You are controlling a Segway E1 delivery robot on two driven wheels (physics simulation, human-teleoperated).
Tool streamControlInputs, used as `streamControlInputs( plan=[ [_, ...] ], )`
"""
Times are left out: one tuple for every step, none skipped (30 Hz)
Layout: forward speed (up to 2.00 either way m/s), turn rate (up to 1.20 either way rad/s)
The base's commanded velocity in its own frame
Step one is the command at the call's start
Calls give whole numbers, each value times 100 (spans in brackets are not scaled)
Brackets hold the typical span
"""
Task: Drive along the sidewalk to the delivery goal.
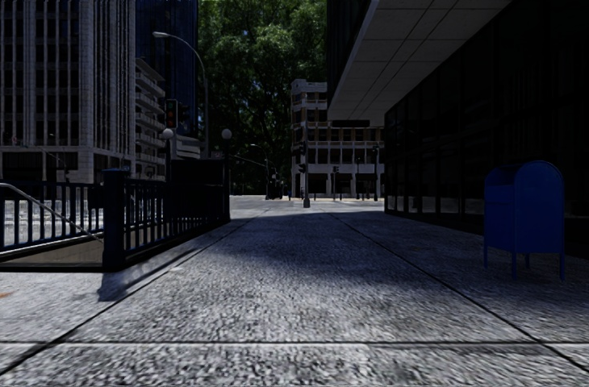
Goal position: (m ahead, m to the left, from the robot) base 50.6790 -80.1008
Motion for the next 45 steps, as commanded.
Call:
streamControlInputs(
  plan=[
    [200, 0],
    [200, 0],
    [200, 0],
    [200, 0],
    [200, 0],
    [200, 0],
    [200, 0],
    [200, 0],
    [200, 0],
    [200, 0],
    [200, 0],
    [200, 0],
    [200, 0],
    [200, 0],
    [200, 0],
    [200, 0],
    [200, 0],
    [200, 0],
    [200, 0],
    [200, 0],
    [200, 0],
    [200, 0],
    [200, 0],
    [200, 0],
    [200, 0],
    [200, 0],
    [200, 0],
    [200, 0],
    [200, 0],
    [200, 0],
    [200, 0],
    [200, 0],
    [200, 0],
    [200, 0],
    [200, 0],
    [200, 0],
    [200, 0],
    [200, 0],
    [200, 0],
    [200, 0],
    [200, 0],
    [200, 0],
    [200, 0],
    [200, 0],
    [200, 0]
  ],
)
